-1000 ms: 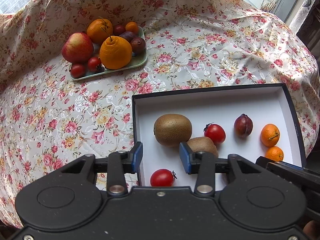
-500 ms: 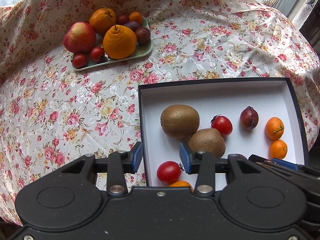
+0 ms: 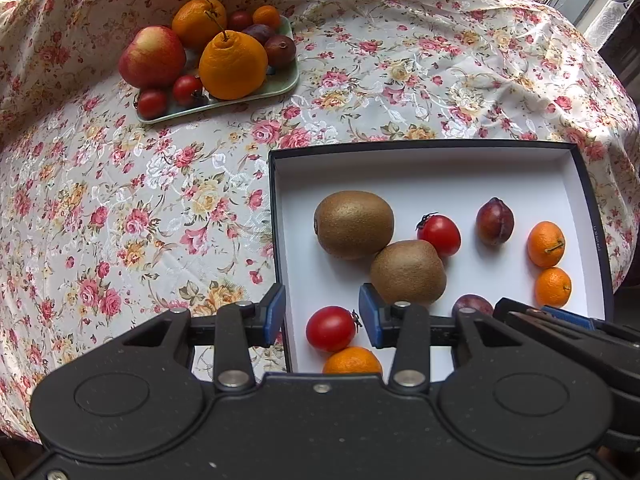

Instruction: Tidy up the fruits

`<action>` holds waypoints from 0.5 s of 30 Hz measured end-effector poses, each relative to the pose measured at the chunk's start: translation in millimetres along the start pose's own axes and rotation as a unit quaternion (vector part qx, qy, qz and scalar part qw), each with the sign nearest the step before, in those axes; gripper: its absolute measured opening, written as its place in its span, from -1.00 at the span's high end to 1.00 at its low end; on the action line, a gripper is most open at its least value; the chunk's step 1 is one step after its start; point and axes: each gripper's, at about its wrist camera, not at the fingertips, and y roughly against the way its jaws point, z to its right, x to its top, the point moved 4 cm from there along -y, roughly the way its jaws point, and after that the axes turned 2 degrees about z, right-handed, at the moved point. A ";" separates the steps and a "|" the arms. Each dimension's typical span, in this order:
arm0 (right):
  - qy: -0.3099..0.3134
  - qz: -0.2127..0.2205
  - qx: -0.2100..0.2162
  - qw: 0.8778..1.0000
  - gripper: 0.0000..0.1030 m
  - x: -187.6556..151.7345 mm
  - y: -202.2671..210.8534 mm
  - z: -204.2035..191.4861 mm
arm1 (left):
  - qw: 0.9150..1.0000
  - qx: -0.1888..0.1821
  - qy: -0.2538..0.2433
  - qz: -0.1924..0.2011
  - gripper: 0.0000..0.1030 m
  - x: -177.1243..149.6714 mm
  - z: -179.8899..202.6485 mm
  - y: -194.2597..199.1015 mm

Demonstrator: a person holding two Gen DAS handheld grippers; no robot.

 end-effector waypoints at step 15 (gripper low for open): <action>0.001 -0.005 -0.006 1.000 0.32 -0.6 -1.1 -0.4 | 1.000 -0.001 0.005 -0.006 0.02 -0.2 -0.3 -0.3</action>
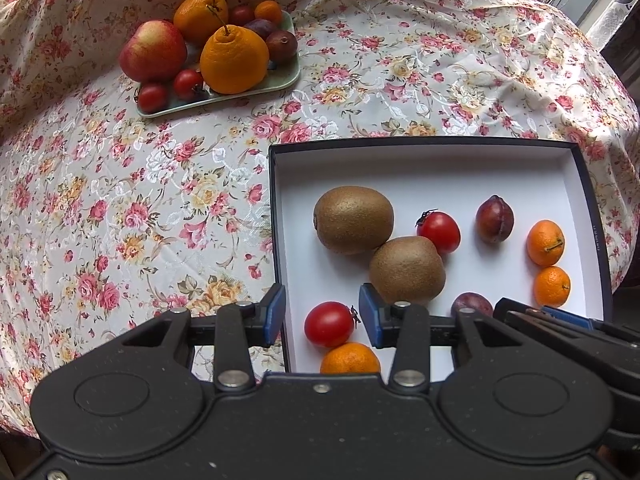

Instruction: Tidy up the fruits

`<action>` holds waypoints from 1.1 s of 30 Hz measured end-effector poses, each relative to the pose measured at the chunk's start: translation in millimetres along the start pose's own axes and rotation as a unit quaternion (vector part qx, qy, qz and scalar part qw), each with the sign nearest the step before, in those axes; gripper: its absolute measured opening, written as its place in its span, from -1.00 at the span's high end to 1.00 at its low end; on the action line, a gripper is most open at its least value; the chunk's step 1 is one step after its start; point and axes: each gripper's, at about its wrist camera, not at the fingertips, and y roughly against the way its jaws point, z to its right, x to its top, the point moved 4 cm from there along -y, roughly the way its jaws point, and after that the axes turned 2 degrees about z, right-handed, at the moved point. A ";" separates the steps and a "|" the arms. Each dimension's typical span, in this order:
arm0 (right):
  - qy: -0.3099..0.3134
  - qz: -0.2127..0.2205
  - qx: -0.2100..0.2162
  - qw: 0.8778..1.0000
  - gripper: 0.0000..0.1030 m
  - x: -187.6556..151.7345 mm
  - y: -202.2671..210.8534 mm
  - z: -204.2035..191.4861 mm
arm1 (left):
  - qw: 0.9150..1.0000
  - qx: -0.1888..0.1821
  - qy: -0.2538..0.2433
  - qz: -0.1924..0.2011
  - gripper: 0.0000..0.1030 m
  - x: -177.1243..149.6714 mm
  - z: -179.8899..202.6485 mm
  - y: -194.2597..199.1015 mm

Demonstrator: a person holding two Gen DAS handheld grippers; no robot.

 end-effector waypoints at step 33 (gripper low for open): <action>-0.004 -0.003 0.000 1.000 0.34 -0.9 0.7 -0.3 | 1.000 0.003 -0.002 -0.003 0.02 -0.7 0.2 -1.2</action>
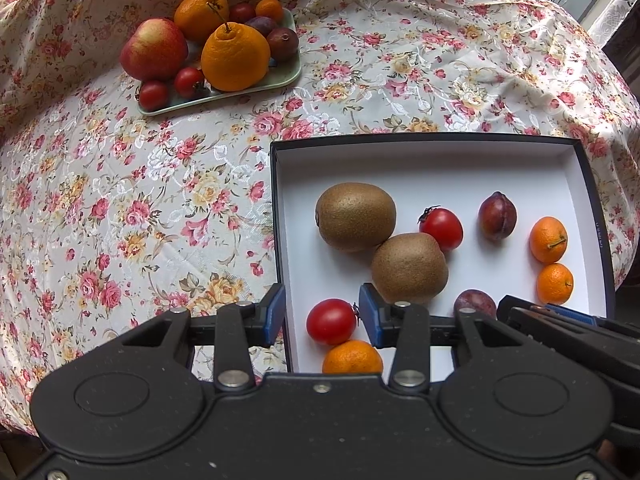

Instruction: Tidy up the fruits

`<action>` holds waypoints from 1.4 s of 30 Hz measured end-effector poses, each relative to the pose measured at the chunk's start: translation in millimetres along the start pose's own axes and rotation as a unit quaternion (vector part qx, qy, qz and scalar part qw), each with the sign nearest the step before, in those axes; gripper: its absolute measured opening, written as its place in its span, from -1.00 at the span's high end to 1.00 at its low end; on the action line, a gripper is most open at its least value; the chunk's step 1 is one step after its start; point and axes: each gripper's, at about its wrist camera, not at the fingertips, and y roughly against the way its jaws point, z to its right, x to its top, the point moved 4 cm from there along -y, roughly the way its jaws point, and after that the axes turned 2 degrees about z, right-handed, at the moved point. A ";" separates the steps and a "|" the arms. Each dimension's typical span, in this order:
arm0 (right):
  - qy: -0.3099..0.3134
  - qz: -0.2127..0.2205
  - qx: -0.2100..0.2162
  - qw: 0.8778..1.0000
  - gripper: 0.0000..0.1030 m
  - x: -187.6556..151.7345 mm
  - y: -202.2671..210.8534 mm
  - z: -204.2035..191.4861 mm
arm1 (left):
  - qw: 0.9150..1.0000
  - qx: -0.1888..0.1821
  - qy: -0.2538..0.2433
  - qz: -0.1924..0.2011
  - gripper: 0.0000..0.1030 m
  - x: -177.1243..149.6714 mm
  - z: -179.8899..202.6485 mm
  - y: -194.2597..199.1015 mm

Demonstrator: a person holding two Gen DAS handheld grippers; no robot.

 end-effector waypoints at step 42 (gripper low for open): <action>-0.012 -0.006 0.000 1.000 0.34 -0.1 -1.1 3.2 | 1.000 0.006 -0.002 -0.007 0.02 -1.5 -0.8 -2.1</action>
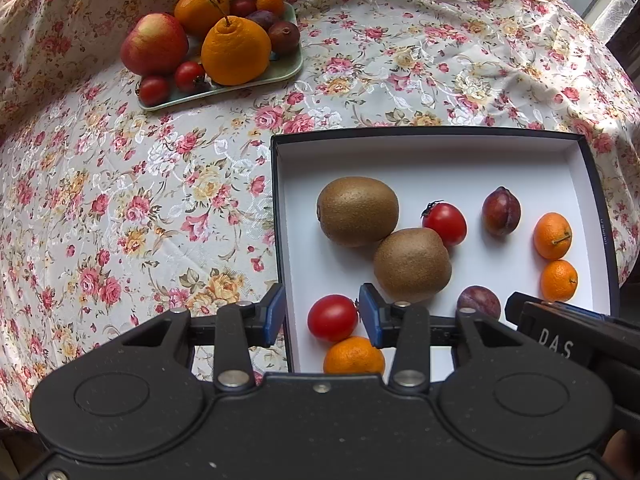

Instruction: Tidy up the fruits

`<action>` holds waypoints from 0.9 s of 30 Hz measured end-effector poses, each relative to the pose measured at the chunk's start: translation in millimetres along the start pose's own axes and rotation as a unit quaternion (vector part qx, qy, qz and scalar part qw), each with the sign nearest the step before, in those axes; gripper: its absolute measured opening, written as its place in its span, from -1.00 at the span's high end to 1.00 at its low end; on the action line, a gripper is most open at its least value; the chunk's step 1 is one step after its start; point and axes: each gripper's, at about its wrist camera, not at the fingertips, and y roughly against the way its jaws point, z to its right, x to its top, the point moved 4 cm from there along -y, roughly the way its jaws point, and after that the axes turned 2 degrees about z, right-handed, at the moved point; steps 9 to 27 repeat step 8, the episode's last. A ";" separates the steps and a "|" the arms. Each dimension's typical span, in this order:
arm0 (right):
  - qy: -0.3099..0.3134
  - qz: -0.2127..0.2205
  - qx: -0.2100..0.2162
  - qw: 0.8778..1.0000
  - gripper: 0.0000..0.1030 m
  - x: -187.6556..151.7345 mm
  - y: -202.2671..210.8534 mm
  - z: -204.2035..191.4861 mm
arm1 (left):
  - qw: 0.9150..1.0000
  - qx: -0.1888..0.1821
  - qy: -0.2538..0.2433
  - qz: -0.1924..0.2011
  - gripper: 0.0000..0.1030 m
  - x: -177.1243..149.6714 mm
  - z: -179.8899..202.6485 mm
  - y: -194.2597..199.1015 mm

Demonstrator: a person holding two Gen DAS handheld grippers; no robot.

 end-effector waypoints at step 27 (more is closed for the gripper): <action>0.000 -0.002 -0.003 1.000 0.34 -1.4 0.8 -1.4 | 1.000 -0.003 -0.002 -0.001 0.02 0.0 -1.1 0.4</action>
